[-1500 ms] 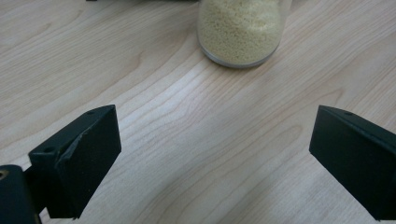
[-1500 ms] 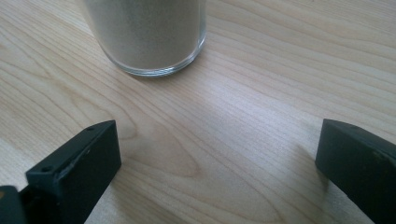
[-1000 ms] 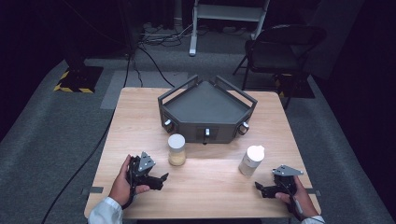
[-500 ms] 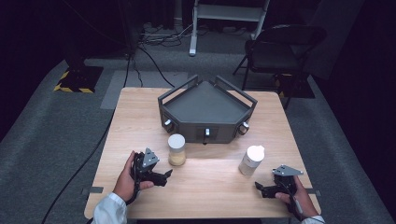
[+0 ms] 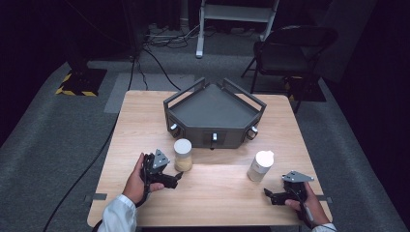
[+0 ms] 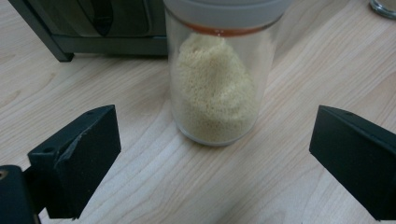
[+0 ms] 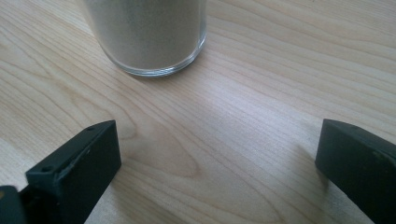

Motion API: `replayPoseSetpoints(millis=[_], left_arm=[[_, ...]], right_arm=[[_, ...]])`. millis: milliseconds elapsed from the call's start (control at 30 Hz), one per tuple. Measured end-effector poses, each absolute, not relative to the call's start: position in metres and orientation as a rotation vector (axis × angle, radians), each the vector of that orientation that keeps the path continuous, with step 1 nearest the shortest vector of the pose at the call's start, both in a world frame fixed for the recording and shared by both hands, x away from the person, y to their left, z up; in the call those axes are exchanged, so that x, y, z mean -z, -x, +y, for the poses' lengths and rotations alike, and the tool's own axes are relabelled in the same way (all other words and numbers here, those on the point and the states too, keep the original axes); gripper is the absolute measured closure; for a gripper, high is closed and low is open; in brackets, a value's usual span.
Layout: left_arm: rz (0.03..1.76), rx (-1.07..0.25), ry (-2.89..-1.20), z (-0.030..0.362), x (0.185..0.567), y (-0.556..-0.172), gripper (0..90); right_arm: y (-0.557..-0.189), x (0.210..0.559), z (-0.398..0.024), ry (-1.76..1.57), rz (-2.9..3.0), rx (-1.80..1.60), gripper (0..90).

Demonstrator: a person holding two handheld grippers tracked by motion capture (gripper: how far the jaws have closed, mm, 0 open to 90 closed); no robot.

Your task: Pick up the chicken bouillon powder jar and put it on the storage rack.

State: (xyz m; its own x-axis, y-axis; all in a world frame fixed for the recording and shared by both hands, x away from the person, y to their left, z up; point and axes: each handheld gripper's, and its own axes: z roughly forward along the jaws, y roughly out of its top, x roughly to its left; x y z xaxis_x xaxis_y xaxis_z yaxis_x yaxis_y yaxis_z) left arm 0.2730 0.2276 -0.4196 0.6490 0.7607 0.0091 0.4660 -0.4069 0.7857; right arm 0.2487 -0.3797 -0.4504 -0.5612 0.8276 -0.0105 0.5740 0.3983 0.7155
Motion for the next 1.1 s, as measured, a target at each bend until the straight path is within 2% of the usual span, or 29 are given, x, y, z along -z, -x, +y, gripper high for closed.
replayPoseSetpoints(millis=[1100], left_arm=[[0.951,-0.451,-2.049,0.213,0.420,-0.297,1.6]], right_arm=[[-0.249,0.450,-0.380,-1.209,2.298,-0.960,0.0]])
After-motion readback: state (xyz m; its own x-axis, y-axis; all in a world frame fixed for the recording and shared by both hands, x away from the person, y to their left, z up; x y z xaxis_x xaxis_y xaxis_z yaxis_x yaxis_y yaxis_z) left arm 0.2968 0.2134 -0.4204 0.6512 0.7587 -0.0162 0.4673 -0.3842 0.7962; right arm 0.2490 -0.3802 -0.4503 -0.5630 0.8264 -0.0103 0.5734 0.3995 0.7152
